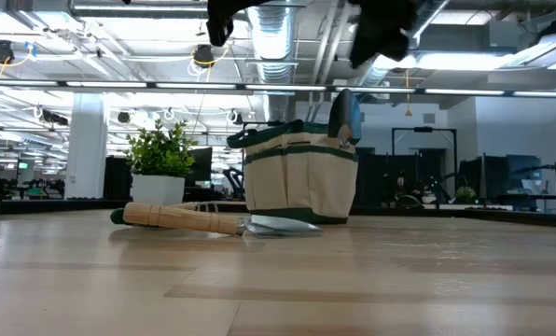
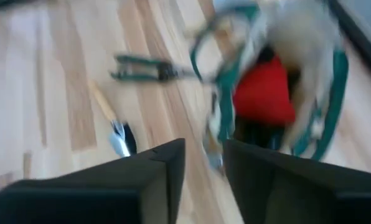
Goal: Pick & Place Garden tools in Gardening bag
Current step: Adjust the gardening bag
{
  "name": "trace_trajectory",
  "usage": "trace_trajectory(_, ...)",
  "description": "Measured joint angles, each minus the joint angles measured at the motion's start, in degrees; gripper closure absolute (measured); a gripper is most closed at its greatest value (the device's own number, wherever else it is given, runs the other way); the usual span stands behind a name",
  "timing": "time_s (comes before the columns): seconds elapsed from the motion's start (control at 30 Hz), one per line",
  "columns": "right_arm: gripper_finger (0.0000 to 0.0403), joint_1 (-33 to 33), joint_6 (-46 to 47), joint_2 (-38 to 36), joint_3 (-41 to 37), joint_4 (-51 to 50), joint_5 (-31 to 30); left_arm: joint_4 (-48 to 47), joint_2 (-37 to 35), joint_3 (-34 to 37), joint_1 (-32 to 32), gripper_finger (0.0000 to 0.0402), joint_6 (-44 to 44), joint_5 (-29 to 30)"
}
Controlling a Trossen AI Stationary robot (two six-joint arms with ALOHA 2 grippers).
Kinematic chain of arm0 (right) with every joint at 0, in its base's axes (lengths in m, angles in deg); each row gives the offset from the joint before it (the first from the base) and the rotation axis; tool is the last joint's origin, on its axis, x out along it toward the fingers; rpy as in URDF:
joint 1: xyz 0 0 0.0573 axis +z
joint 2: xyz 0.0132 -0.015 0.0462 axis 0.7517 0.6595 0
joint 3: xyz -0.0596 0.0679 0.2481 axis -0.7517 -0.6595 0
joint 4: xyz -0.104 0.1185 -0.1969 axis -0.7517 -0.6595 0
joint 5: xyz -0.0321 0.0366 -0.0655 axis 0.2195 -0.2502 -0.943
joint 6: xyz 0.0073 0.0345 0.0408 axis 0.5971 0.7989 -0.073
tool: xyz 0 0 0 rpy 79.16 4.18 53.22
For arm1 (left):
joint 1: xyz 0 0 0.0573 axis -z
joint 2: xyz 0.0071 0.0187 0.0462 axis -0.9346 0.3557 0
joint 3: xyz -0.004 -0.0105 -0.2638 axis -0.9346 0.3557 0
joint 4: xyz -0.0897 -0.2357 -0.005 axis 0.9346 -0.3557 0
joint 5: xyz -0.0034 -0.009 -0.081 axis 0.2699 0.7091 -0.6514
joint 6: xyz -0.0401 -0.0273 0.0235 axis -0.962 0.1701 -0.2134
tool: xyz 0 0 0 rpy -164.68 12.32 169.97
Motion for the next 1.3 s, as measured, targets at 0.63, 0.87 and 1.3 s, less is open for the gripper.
trace_trajectory(0.63, 0.0402, 10.94, 13.86, 0.25, -0.08, -2.7, -4.57, -6.09, 0.0, 0.0, -2.71, 0.0194, 4.74, 3.01)
trace_trajectory(0.87, 0.0402, 15.67, 15.97, 3.03, -0.31, 4.36, -8.42, -5.87, 1.91, -0.03, -9.31, 0.0255, 4.82, 3.74)
trace_trajectory(1.3, 0.0403, 18.04, 22.11, 17.64, -0.19, 14.31, -15.71, -7.91, 11.74, 0.08, -17.97, 0.0396, 4.8, 3.17)
